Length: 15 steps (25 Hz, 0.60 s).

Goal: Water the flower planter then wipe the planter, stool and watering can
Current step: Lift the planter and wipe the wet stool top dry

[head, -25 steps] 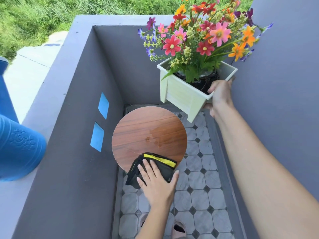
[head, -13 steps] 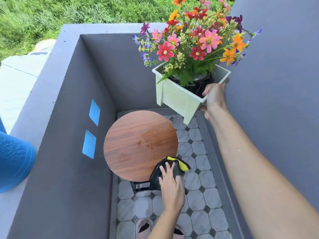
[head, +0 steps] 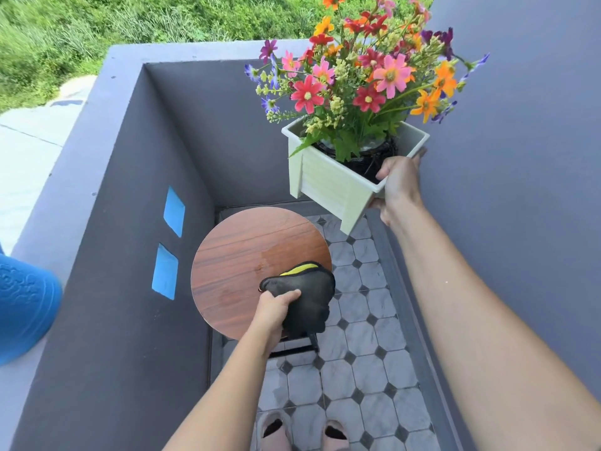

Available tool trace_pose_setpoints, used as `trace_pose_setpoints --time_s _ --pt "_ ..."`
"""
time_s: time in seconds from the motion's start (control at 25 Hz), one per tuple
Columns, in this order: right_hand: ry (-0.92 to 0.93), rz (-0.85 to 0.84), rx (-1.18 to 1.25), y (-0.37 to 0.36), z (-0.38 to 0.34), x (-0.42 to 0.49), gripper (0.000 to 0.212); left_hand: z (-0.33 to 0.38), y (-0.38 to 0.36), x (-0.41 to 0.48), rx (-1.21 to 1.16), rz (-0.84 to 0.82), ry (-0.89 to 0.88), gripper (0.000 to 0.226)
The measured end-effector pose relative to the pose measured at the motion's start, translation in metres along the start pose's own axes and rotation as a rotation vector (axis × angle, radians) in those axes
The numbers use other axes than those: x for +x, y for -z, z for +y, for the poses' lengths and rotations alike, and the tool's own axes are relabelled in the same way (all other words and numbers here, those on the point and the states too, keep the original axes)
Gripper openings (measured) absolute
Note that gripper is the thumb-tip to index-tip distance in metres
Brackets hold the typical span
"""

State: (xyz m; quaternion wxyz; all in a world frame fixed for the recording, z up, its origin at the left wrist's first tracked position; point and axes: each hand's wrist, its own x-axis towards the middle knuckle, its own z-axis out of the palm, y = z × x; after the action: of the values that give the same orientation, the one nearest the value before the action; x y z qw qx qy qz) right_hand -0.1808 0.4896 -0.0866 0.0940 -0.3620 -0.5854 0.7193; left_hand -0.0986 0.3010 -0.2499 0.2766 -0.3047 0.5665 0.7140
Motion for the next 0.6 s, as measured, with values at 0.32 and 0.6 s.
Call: trace_pose_setpoints --time_s 0.32,0.6 --pt "0.007 -0.005 -0.008 -0.003 0.005 0.000 0.117 0.014 0.035 -0.013 0.996 0.519 -0.600 0.050" --pt "0.027 -0.006 -0.012 -0.006 0.005 0.010 0.117 -0.059 0.021 0.006 1.724 0.023 -0.784 0.057"
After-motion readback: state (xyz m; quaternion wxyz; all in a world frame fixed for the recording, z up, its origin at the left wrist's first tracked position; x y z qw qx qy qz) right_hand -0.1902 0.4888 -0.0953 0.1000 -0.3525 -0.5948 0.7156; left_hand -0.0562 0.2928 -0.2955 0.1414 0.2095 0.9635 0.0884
